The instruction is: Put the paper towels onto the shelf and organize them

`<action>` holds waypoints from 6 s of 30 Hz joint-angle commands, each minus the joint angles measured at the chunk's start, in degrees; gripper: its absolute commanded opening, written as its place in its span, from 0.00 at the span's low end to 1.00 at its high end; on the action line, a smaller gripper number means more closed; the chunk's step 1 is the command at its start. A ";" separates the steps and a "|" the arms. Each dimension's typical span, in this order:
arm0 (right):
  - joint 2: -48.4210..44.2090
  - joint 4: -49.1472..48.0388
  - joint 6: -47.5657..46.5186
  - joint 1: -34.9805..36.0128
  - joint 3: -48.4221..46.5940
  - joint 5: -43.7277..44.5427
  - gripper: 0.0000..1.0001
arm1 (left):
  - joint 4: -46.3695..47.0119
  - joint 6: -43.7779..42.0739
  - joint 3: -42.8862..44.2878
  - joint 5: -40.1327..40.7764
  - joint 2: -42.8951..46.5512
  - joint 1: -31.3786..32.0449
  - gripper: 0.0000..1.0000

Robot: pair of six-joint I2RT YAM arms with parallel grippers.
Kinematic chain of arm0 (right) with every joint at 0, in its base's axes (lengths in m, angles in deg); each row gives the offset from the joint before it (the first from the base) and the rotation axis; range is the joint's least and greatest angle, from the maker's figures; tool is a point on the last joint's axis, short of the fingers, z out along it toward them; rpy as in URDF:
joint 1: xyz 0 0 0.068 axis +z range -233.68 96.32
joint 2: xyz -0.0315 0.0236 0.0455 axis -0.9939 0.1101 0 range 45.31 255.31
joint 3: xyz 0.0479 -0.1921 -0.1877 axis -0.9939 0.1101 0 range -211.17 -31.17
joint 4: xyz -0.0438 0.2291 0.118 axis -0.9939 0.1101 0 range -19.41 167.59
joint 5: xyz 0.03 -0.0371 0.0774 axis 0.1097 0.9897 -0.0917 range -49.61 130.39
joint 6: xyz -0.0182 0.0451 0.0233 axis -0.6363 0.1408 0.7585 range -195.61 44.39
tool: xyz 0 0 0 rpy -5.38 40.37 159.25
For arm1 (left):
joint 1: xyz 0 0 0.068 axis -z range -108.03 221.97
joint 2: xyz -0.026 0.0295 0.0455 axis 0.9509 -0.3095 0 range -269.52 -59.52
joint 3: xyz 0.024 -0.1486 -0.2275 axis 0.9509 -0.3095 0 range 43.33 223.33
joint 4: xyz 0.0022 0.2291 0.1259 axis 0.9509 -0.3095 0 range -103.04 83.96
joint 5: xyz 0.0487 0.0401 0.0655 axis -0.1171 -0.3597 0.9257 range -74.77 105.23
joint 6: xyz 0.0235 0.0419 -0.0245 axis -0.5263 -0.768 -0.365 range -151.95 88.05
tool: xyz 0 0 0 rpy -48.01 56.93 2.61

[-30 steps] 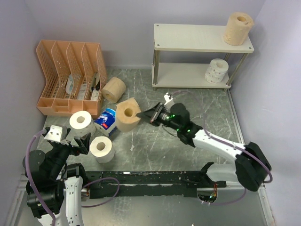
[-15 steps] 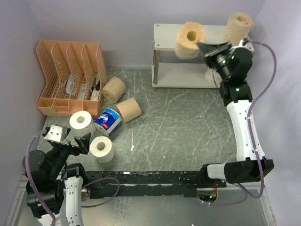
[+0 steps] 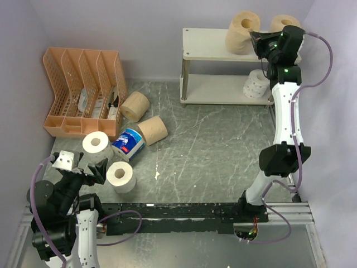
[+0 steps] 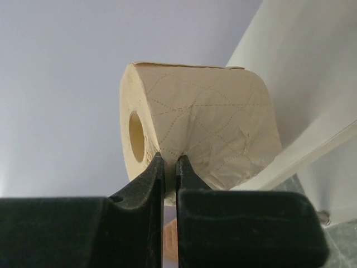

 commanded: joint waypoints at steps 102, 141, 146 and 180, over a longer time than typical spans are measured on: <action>19.96 -56.47 -35.55 36.62 52.64 -26.11 0.46 | 1.16 -0.03 0.05 -0.79 -0.73 -0.28 0.99; 0.27 1.75 -114.53 61.67 -7.70 59.27 0.00 | 1.10 -0.43 0.05 -1.58 0.46 -0.27 0.99; 1.57 -7.51 -123.18 59.72 -10.27 62.53 0.00 | 1.16 -0.13 0.07 -0.92 1.06 -0.28 0.99; 21.67 -9.85 -97.07 26.15 -27.70 47.58 0.00 | 1.19 0.05 -0.01 -0.43 -1.04 -0.33 0.99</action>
